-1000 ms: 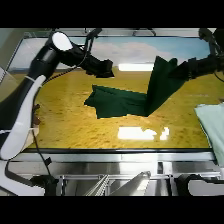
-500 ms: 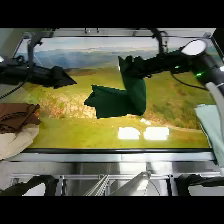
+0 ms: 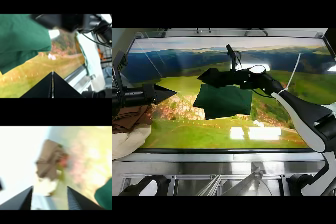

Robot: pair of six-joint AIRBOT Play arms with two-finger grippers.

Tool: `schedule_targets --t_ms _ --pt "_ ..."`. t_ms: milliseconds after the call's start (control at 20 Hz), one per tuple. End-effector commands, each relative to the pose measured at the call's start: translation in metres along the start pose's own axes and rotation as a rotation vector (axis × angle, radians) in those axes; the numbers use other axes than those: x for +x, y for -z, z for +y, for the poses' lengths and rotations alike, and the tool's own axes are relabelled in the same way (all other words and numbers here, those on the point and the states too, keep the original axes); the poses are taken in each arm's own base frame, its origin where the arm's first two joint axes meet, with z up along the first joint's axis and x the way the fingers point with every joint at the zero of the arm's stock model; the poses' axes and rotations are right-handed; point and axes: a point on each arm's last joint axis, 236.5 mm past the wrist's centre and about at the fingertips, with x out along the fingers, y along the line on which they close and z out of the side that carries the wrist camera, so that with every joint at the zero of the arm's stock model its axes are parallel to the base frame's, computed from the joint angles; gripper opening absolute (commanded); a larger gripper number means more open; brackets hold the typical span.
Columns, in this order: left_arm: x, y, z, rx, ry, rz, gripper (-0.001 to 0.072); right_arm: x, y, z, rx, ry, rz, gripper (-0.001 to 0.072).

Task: Fold the shirts.

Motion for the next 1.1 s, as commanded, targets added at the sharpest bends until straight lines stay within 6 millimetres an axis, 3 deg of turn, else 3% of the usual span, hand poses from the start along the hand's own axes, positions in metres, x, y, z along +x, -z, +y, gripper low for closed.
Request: schedule_targets --t_ms 0,100,350,400,500,550,650,750,800,1050 --pt "-0.001 0.005 0.0 -0.005 0.026 -0.02 0.0022 -0.048 -0.008 0.041 -0.036 -0.142 0.053 0.035" --pt "0.0 0.005 -0.001 -0.004 0.027 -0.018 0.0021 -0.09 -0.006 0.033 -0.014 -0.056 0.122 0.0351" --pt "-0.001 0.013 -0.006 -0.002 0.051 0.017 0.0022 -0.217 0.025 -0.022 0.121 0.393 0.167 0.035" --pt "-0.001 0.016 -0.008 -0.002 0.057 0.026 0.0021 -0.247 0.037 -0.044 0.174 0.528 0.136 0.0358" --pt "-0.001 0.017 -0.009 -0.002 0.06 0.032 0.0021 -0.292 0.069 -0.093 0.281 0.751 0.076 0.0634" --pt "-0.001 0.017 -0.009 -0.002 0.059 0.031 0.0021 -0.295 0.084 -0.108 0.332 0.77 0.053 0.0634" --pt "-0.001 0.016 -0.008 -0.002 0.058 0.028 0.0021 -0.282 0.099 -0.134 0.403 0.729 0.009 0.0633" --pt "-0.001 0.014 -0.007 -0.002 0.054 0.021 0.0021 -0.261 0.099 -0.15 0.426 0.665 -0.01 0.0604" --pt "-0.001 0.016 -0.008 -0.002 0.057 0.026 0.0022 -0.249 0.097 -0.157 0.438 0.627 -0.019 0.0554" --pt "-0.001 0.024 -0.014 -0.001 0.081 0.063 0.0021 -0.216 0.102 -0.197 0.548 0.536 -0.059 0.0555"
